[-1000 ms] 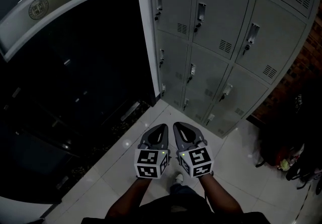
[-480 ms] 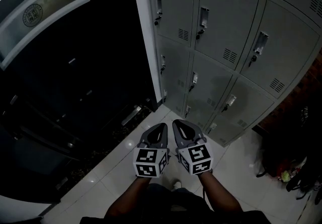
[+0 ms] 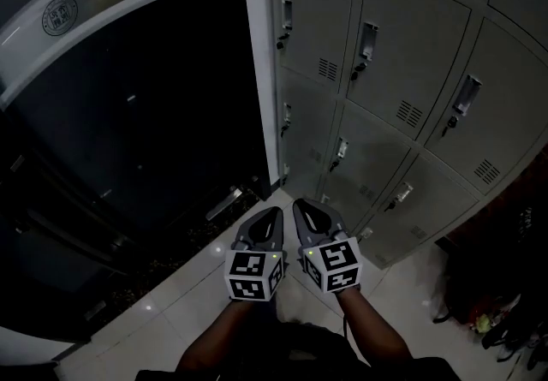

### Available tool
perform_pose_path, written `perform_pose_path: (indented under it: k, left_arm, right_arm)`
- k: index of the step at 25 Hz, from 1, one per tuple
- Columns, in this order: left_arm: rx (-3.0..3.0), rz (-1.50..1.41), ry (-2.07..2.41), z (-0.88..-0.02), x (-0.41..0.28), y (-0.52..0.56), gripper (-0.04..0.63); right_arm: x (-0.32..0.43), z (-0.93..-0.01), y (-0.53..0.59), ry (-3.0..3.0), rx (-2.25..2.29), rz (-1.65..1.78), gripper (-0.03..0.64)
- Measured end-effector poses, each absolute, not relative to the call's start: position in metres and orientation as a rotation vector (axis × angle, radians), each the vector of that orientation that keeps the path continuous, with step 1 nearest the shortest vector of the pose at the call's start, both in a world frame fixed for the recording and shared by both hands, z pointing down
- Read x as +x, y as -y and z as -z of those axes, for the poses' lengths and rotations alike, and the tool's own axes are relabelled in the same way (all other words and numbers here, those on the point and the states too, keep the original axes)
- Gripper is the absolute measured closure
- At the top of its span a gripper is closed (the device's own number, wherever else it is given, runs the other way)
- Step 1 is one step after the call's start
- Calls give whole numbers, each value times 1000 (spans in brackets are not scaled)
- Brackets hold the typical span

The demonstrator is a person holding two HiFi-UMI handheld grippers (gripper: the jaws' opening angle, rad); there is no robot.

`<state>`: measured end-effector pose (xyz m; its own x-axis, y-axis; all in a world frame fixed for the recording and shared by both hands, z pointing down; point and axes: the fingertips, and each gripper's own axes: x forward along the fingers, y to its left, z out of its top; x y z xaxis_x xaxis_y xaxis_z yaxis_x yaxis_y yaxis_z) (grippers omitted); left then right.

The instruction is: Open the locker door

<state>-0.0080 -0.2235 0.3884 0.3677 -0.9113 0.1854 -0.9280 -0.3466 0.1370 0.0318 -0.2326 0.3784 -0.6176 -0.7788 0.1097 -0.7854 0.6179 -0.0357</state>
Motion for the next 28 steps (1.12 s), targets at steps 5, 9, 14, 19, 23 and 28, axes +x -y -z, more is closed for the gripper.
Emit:
perform_pose_path:
  k: [5, 9, 14, 19, 23, 28]
  left_arm:
    - [2414, -88, 1657, -391, -19, 268, 589]
    - [2436, -80, 1639, -392, -25, 309, 589]
    - [2450, -69, 1627, -396, -41, 361, 589]
    - [2455, -16, 1633, -401, -58, 416, 589]
    - [2467, 21, 1615, -413, -64, 457, 589]
    - [2487, 11, 1600, -435, -67, 504, 589]
  right_arm:
    - [18, -381, 272, 2761, 1330, -106, 611]
    - [8, -386, 313, 2760, 1349, -114, 611]
    - [-10, -393, 366, 2764, 1364, -116, 611]
    - [-21, -407, 423, 2767, 1388, -106, 609]
    - [-29, -428, 472, 2753, 1395, -117, 566]
    - [-36, -456, 528, 2762, 1414, -129, 541]
